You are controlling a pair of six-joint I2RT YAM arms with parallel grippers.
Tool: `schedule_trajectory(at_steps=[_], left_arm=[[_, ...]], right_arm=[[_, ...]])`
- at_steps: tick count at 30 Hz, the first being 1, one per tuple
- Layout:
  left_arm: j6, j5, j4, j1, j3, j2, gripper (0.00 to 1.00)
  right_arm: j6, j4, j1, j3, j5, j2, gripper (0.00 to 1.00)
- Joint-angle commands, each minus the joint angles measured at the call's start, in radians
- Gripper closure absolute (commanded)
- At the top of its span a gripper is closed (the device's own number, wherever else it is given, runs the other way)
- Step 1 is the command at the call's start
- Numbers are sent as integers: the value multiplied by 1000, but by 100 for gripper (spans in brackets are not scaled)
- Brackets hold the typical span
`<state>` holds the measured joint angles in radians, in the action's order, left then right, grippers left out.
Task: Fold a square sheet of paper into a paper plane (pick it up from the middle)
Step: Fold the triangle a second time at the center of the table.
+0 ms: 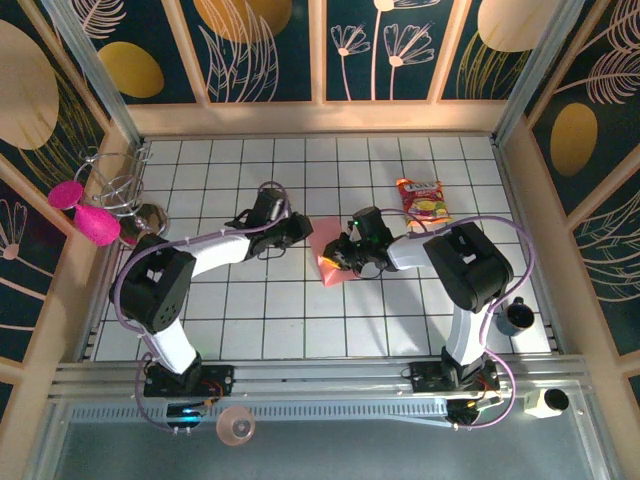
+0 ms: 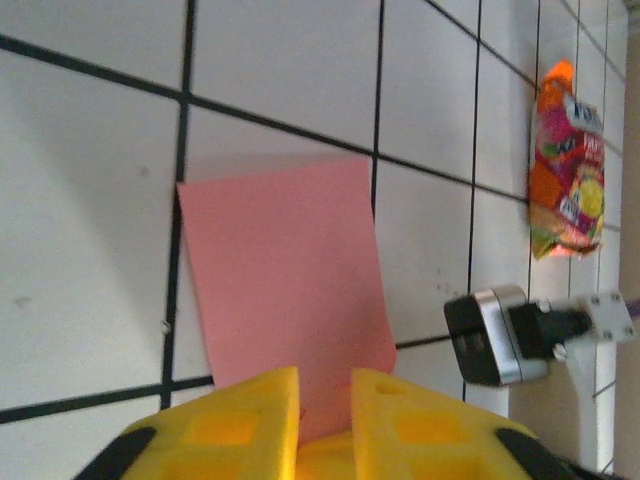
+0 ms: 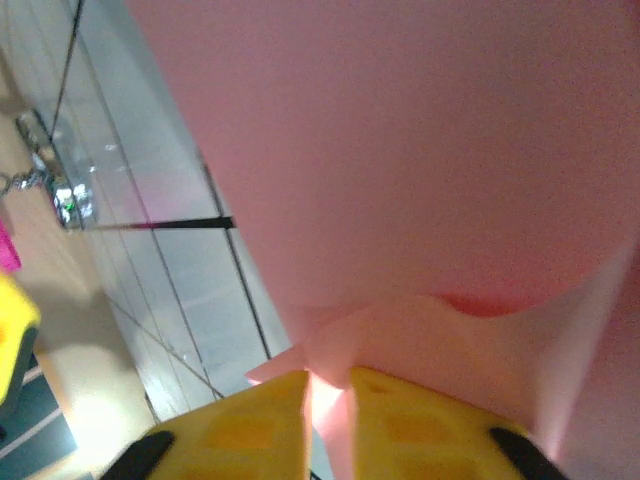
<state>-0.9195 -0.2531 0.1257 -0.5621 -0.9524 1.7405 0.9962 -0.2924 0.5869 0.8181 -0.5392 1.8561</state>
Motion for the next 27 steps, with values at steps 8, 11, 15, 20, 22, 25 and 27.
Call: schedule_trajectory(at_steps=[8,11,15,20,22,25,27], left_arm=[[-24,-22,-32,-84,35,22,100],[-30,-31,-29,-100,45,35,100],[-35,-32,-36,-109,41,59,100],[-32,-28,-64,-119,19,91,100],[-32,-15,-83,-119,15,101,100],[-30,7,-110,-118,13,111,100],[-30,16,-119,-118,11,121,100]], right_arm=[[-3,93,-6,2,31,44,100],[4,87,-6,-2,29,45,100],[10,78,-8,-5,25,50,100],[14,73,-7,-7,25,51,100],[15,70,-9,-10,26,51,100],[16,67,-7,-15,24,48,100],[15,65,-8,-15,24,46,100]])
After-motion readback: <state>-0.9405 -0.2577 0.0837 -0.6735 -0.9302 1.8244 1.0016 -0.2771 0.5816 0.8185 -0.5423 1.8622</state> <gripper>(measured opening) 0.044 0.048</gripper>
